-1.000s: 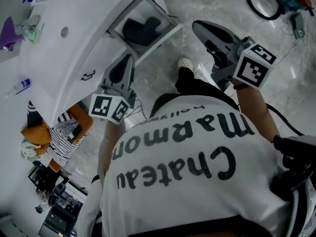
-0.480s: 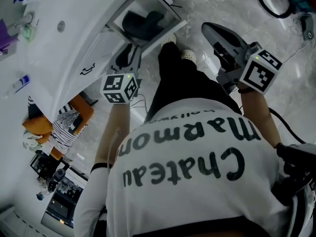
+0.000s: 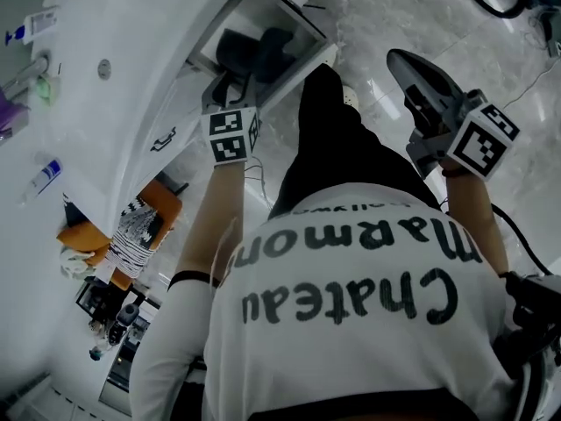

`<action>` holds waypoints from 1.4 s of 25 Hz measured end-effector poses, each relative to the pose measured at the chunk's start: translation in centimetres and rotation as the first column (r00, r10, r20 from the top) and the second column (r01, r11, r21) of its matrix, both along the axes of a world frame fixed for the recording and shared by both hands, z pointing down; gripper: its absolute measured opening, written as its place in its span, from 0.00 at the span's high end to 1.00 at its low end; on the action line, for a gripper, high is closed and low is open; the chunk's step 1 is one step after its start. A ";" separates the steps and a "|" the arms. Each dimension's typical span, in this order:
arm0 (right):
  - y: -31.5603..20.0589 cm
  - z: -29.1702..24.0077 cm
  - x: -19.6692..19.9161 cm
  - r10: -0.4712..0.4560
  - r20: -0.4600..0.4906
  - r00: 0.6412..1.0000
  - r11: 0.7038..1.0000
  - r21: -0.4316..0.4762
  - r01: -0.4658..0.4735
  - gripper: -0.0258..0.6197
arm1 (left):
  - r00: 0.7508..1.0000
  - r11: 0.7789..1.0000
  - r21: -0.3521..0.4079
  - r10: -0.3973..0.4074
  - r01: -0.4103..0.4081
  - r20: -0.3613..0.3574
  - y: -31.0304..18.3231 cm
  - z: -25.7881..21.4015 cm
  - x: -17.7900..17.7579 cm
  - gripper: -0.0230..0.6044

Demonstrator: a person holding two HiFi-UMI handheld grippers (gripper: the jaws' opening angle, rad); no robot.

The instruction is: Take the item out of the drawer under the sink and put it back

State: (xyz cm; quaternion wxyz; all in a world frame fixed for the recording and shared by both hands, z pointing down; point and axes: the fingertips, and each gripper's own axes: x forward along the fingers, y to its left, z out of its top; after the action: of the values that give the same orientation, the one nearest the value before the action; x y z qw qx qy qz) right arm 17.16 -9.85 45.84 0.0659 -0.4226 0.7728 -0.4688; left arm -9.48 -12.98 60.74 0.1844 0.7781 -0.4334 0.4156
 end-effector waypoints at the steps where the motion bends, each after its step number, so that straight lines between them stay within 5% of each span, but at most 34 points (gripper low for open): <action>1: 0.0 0.5 0.3 0.011 -0.005 1.000 1.000 -0.011 -0.011 0.94 | 1.000 1.000 -0.008 0.004 -0.004 0.016 -0.6 0.6 0.0 0.72; 14: -1.5 2.5 1.8 0.098 -0.012 0.995 0.991 -0.090 -0.099 0.94 | 0.993 0.980 -0.198 0.039 -0.016 0.114 -3.0 6.1 -0.3 0.71; 22: -1.9 2.7 1.8 0.107 0.001 0.994 0.988 -0.109 -0.106 0.94 | 0.991 0.975 -0.222 0.046 -0.018 0.125 -2.6 6.8 -0.4 0.83; 35: -1.0 1.0 0.7 0.071 0.002 0.997 0.995 -0.072 -0.071 0.94 | 0.996 0.984 -0.179 -0.008 0.023 0.084 -1.3 4.7 -0.5 0.87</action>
State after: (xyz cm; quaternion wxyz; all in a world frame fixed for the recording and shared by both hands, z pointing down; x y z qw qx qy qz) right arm 17.86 -10.85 46.84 0.0689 -0.4509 0.7398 -0.4945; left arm -10.03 -14.32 65.41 0.2389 0.7370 -0.4073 0.4835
